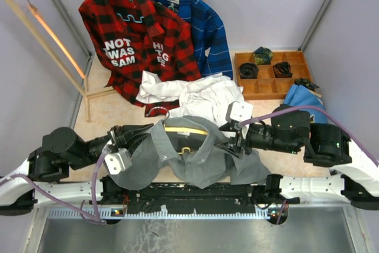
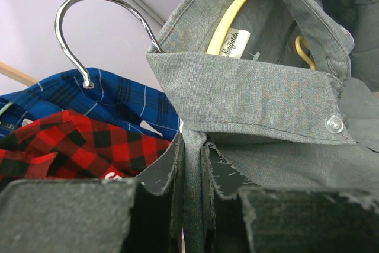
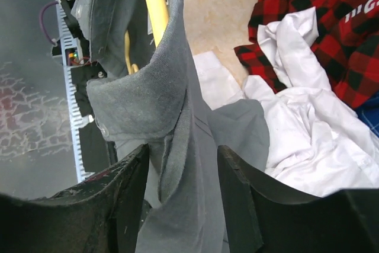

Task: Place the shirt on the hanger
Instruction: Hang the shirt on the hanger.

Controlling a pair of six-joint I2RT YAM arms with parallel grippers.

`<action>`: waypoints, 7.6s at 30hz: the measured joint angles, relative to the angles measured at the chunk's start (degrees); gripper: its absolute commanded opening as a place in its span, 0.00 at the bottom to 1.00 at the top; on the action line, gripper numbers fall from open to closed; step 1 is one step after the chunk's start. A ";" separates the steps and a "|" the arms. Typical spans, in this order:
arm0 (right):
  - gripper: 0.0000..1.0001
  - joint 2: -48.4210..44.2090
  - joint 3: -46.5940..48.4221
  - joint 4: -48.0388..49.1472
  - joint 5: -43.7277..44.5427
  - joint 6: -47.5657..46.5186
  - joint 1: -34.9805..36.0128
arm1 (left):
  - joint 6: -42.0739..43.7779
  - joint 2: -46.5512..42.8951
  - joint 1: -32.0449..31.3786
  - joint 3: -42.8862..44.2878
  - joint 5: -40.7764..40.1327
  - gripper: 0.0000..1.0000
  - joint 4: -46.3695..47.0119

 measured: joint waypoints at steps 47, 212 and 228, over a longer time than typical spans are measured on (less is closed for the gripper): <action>0.10 8.28 -2.49 7.23 -20.20 1.57 -0.11 | -3.08 4.94 0.11 -0.31 12.74 0.01 0.22; 0.40 -12.17 -28.00 24.61 -15.85 8.52 -56.00 | -9.31 25.24 58.27 22.05 46.69 0.00 4.20; 0.00 -8.96 -14.51 18.51 -7.26 4.11 -56.00 | -9.79 21.66 58.27 21.31 49.13 0.00 3.96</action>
